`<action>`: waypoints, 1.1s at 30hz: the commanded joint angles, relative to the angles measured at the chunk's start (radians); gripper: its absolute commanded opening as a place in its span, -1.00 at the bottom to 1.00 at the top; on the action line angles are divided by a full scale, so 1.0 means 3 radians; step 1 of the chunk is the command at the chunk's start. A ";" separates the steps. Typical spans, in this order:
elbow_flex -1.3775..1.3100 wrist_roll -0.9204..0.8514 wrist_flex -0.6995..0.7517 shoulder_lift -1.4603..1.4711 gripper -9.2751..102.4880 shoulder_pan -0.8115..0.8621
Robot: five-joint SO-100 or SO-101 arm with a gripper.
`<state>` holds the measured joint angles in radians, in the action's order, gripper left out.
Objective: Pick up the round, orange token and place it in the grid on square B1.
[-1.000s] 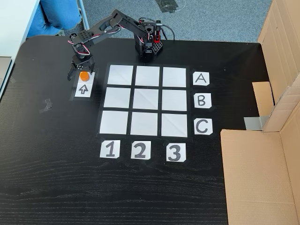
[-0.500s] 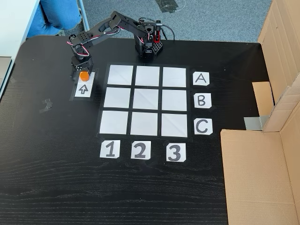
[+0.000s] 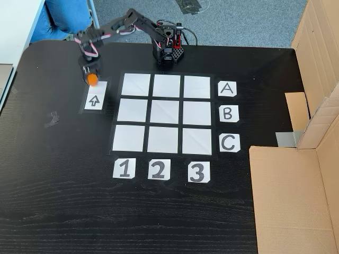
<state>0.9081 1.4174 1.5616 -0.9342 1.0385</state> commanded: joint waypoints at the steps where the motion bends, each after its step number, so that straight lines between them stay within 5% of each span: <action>1: 0.0128 -0.0061 -0.0031 -0.0741 -0.85 0.0092; 20: 0.1202 -0.0169 -0.0005 -0.2623 -0.85 -0.0808; 33: 0.1672 0.0343 0.0005 -0.2644 -0.85 -0.1800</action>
<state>1.4082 1.4941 1.5631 -1.7380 0.5354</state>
